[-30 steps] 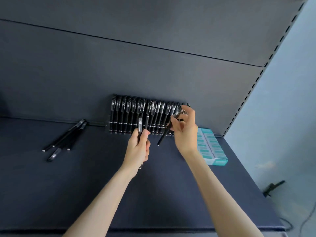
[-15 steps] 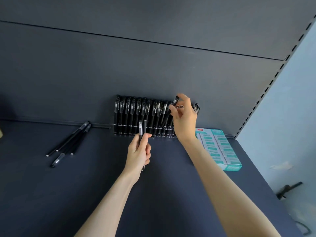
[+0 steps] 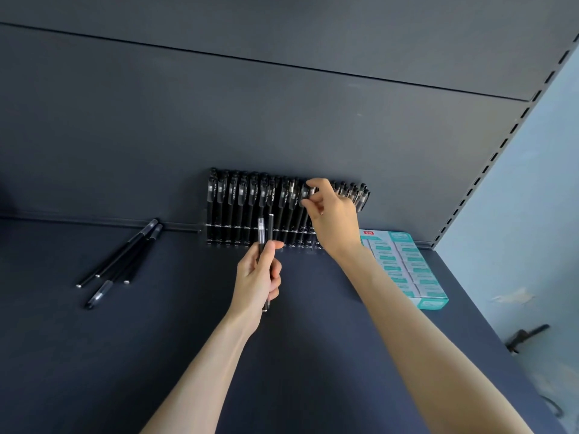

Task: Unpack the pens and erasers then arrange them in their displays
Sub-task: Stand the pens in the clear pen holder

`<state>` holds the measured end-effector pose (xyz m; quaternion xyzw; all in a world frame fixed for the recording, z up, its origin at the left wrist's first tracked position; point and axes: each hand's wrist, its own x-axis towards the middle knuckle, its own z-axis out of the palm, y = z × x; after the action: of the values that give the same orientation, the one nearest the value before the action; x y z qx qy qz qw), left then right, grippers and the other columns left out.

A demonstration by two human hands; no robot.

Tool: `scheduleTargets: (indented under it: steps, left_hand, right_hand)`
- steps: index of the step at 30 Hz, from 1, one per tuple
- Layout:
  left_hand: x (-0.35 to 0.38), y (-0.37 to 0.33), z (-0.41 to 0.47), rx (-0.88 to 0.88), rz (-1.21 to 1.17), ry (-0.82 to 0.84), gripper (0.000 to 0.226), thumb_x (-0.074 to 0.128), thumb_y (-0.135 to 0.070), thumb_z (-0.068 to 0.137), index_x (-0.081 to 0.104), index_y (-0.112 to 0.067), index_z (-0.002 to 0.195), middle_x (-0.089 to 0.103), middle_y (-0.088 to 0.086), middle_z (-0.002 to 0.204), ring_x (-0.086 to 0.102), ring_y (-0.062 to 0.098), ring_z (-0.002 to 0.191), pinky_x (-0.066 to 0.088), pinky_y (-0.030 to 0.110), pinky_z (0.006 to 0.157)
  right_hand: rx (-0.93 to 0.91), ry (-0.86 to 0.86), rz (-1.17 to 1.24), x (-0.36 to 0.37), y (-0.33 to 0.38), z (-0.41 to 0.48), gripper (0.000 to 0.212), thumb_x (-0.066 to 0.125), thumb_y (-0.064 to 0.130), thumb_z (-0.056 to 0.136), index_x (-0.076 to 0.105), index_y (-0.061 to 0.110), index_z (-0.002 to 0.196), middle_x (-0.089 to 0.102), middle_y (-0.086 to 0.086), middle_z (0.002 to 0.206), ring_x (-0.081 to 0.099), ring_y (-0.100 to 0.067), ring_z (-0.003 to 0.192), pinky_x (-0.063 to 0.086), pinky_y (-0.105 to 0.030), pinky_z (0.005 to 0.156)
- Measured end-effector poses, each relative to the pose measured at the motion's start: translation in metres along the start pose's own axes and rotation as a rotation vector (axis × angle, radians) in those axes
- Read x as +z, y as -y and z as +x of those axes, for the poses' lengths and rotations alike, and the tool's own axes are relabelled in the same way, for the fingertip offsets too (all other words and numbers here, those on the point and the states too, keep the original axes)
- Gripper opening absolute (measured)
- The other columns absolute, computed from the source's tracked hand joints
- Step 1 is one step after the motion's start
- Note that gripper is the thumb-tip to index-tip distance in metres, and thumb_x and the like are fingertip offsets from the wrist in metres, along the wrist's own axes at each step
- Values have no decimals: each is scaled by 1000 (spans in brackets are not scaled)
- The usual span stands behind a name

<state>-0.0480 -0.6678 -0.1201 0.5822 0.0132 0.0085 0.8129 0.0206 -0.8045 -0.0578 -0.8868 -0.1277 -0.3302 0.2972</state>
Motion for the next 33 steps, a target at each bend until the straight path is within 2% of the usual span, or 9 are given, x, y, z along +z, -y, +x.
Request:
scheduleTargets:
  steps: [8, 10, 12, 16, 20, 24, 28, 30, 33]
  left_hand:
    - [0, 1, -2, 14, 10, 40, 20, 51, -34, 97, 65, -21, 93, 44, -7, 56, 31, 9, 43, 27, 21, 39]
    - [1, 1, -2, 6, 15, 73, 19, 52, -34, 96, 66, -21, 95, 44, -6, 57, 32, 9, 45, 28, 21, 40]
    - [2, 1, -4, 1, 29, 141, 19, 53, -34, 95, 67, -22, 98, 44, -5, 59, 33, 10, 47, 29, 21, 41]
    - [2, 0, -8, -5, 48, 319, 23, 52, -35, 95, 69, -21, 103, 53, 0, 62, 41, 13, 48, 36, 23, 45]
    - [-2, -4, -7, -64, 58, 311, 32, 58, -41, 85, 70, -15, 99, 58, 1, 65, 41, 11, 45, 32, 21, 41]
    - [-10, -8, -5, -61, -86, 161, 11, 62, -16, 90, 72, -16, 85, 55, 0, 65, 29, 6, 42, 19, 18, 37]
    - [-18, -15, -1, 33, -129, -42, 7, 66, -14, 87, 66, -11, 81, 59, -3, 65, 30, 5, 41, 21, 17, 37]
    - [-16, -14, -2, 68, -83, -77, 10, 68, -15, 86, 65, -12, 77, 60, -4, 63, 29, 5, 40, 22, 17, 37]
    - [-12, -12, -5, 79, -9, -64, 9, 71, -19, 84, 67, -16, 76, 60, -5, 62, 31, 5, 42, 24, 17, 37]
  right_hand:
    - [108, 10, 25, -7, 5, -13, 26, 58, 16, 91, 58, 15, 117, 65, 1, 81, 59, -19, 70, 50, -35, 69]
    - [208, -26, 215, -13, 11, -23, 19, 63, 23, 89, 61, 19, 107, 63, 9, 76, 57, -7, 67, 48, -22, 67]
    - [309, 78, 436, -21, 16, -31, 16, 68, 29, 85, 63, 21, 98, 65, 12, 73, 57, 2, 66, 44, -10, 63]
    - [363, 268, 647, -30, 21, -41, 15, 73, 16, 81, 66, 13, 94, 68, 8, 71, 62, 2, 62, 45, -9, 60]
    - [444, 82, 807, -38, 18, -39, 12, 69, 4, 82, 64, 14, 85, 69, 6, 67, 63, -6, 61, 52, -18, 64]
    - [537, -95, 911, -47, 2, -44, 13, 65, -1, 84, 61, 11, 89, 69, 3, 67, 66, -10, 63, 53, -20, 66]
    - [508, 157, 744, -47, -8, -59, 18, 66, -1, 83, 64, 16, 89, 68, 9, 65, 63, -4, 63, 49, -17, 68]
    - [422, 338, 562, -44, -7, -65, 18, 70, 5, 81, 69, 22, 82, 66, 14, 62, 58, 3, 61, 45, -13, 66]
    - [333, 445, 449, -38, 0, -70, 15, 74, 15, 79, 70, 30, 78, 67, 12, 69, 56, -1, 64, 47, -17, 68]
